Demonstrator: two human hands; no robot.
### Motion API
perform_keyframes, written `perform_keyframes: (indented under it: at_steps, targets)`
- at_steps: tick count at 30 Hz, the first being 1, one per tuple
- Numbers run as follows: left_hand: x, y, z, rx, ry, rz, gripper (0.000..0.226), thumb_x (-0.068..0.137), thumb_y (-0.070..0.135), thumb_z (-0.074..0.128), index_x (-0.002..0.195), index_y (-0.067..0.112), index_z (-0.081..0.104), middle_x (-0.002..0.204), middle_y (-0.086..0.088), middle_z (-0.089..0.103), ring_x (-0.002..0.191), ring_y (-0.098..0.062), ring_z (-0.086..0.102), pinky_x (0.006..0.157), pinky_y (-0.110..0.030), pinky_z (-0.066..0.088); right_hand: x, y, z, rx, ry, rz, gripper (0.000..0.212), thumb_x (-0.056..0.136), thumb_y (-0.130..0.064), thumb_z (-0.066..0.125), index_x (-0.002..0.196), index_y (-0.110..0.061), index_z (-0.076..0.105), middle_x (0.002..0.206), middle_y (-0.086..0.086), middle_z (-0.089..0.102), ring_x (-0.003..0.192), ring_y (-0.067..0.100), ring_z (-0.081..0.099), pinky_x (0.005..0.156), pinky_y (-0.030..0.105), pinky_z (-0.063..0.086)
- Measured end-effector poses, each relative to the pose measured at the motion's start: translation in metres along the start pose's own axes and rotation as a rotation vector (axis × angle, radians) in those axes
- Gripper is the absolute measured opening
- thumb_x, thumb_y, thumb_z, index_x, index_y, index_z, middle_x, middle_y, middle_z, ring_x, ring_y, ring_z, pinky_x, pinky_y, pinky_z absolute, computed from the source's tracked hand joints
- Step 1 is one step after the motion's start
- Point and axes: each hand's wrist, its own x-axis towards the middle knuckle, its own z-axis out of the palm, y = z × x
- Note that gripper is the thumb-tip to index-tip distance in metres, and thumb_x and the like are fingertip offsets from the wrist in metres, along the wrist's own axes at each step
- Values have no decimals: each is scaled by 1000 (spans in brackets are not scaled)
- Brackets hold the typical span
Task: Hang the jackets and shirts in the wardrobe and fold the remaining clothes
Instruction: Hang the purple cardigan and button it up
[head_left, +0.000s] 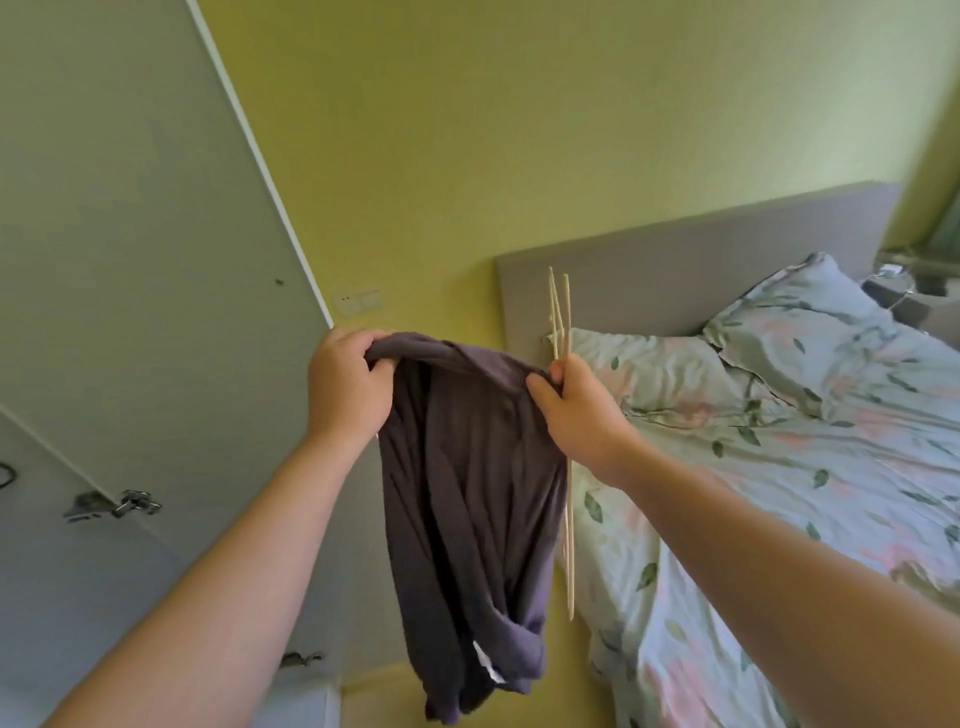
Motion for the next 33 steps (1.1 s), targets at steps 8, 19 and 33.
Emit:
perform_keyframes:
  at_steps: [8,19,33]
  targets:
    - [23,-14,-13,-395,-52,-361,23,89,24,45,93,23,67,91,7,69,92,-21,63,79,-37,48,9,12,-11,-176,35,12,45,88,-63,62,80,-26,37,63,-11,44,57,11,39,58,29,33]
    - [11,55,-27,-261,-123,49,16,73,34,60,72,20,68,69,9,67,67,-8,59,58,-24,43,-21,-14,6,-248,-299,-8,91,43,-99,62,97,-28,46,99,-6,61,86,10,62,69,32,54]
    - [14,44,-46,-288,-264,-39,33,57,40,78,87,34,66,73,12,66,65,-7,59,65,-28,48,-19,8,15,-100,93,196,23,92,-16,59,110,-16,45,97,0,53,80,14,50,58,27,37]
